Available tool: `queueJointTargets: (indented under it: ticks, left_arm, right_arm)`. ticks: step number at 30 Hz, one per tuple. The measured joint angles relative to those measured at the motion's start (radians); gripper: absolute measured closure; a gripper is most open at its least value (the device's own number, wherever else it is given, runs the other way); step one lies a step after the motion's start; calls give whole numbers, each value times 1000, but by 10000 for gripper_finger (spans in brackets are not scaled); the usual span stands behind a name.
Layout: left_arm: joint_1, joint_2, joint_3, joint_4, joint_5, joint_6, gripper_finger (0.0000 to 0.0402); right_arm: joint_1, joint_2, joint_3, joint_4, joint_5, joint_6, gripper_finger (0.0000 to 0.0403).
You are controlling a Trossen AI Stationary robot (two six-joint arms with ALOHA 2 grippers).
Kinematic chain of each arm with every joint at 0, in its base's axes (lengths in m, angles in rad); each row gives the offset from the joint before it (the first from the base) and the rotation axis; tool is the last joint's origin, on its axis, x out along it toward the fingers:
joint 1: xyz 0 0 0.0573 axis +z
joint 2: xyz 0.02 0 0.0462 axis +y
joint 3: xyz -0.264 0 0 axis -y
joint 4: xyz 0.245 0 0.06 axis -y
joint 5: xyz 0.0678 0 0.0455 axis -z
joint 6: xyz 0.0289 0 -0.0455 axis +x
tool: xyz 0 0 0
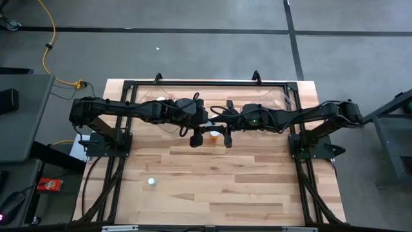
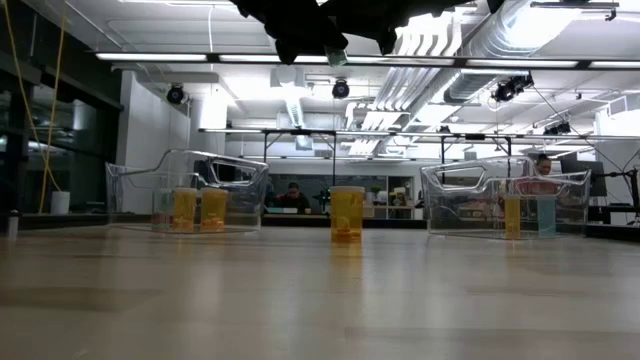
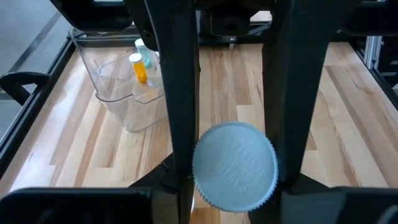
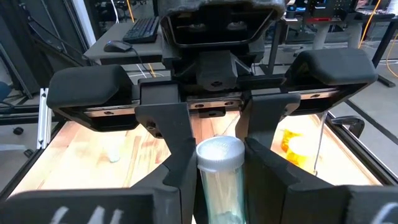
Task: Pick and place medicine bottles into bin by pill shape (circle, oval)
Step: Put the top green tablet bottle into the right transparent bin
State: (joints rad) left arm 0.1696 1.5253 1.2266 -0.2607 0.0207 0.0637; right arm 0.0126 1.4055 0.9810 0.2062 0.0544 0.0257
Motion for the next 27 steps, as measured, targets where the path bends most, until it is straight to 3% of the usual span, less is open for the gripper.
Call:
queueJointTargets:
  ticks: [4, 17, 23, 27]
  left_arm:
    - [0, 0, 0, 2, -2, -1, 289]
    - [1, -11, 1, -37, -5, -8, 158]
    - [0, -44, 2, -87, 0, -7, 141]
    - [7, -95, 2, -186, 1, 0, 143]
  right_arm:
    - [0, 0, 0, 1, -3, 0, 305]
    - [-10, 1, 0, -8, -3, -8, 306]
    - [-42, -27, 0, -15, -4, -26, 306]
    - [-66, -96, 0, -114, 3, -53, 306]
